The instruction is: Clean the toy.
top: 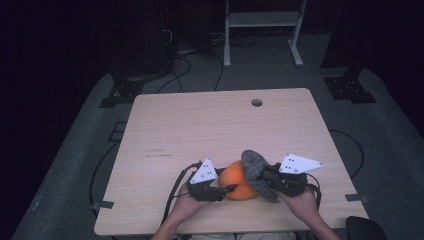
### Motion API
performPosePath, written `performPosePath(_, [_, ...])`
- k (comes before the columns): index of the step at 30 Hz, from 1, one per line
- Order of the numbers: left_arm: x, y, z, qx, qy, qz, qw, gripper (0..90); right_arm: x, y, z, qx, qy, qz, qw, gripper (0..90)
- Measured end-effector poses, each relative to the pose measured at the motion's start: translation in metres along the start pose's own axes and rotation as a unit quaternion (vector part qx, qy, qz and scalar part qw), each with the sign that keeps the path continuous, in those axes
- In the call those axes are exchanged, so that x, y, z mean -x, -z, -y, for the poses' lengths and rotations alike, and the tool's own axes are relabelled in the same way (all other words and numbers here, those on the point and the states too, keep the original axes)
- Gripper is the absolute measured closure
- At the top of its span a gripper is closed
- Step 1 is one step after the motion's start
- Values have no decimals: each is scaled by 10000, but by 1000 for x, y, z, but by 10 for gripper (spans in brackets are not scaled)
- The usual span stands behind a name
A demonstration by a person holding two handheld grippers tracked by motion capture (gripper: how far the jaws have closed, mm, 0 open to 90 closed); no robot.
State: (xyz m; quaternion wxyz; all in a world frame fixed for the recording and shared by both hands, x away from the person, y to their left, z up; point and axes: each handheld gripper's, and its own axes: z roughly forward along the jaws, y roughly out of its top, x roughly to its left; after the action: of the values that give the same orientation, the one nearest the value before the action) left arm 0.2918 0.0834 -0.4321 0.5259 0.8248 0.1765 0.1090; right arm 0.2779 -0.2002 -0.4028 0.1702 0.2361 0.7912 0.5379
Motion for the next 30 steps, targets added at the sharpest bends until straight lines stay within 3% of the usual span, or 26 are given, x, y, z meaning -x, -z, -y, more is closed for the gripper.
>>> performPosePath(3, [1,0,0,-45,-79,-31,10000,425,10,3,9,-105,-188,77,9997,793])
performPosePath(6, [2,0,0,-105,-223,-76,9997,426,9,5,8,-144,-132,141,9997,793])
performPosePath(10, [-5,6,5,-144,-107,-77,9998,425,11,6,11,-227,-119,260,9993,793])
performPosePath(14, [-6,5,4,-90,-67,-68,9999,421,27,14,22,-353,-477,521,9969,793])
performPosePath(17, [0,1,0,-85,-202,-78,9997,419,22,15,14,-158,-433,395,9982,793])
performPosePath(19, [5,0,-3,-67,-263,-103,9996,418,13,11,5,-9,-344,146,9993,793])
performPosePath(22, [8,1,-6,42,-229,-69,9997,418,-1,3,-5,157,-177,-96,9997,792])
performPosePath(23, [7,3,-6,47,-238,-116,9996,419,-3,2,-7,184,-106,-63,9998,793])
performPosePath(25, [4,6,-5,18,-198,-186,9996,418,2,2,-5,109,-196,-11,9997,793])
performPosePath(27, [1,8,-2,-15,-122,-213,9997,418,10,2,5,-132,-224,174,9995,793])
performPosePath(30, [1,6,-3,-44,-128,-218,9997,418,16,4,17,-212,-466,222,9984,792])
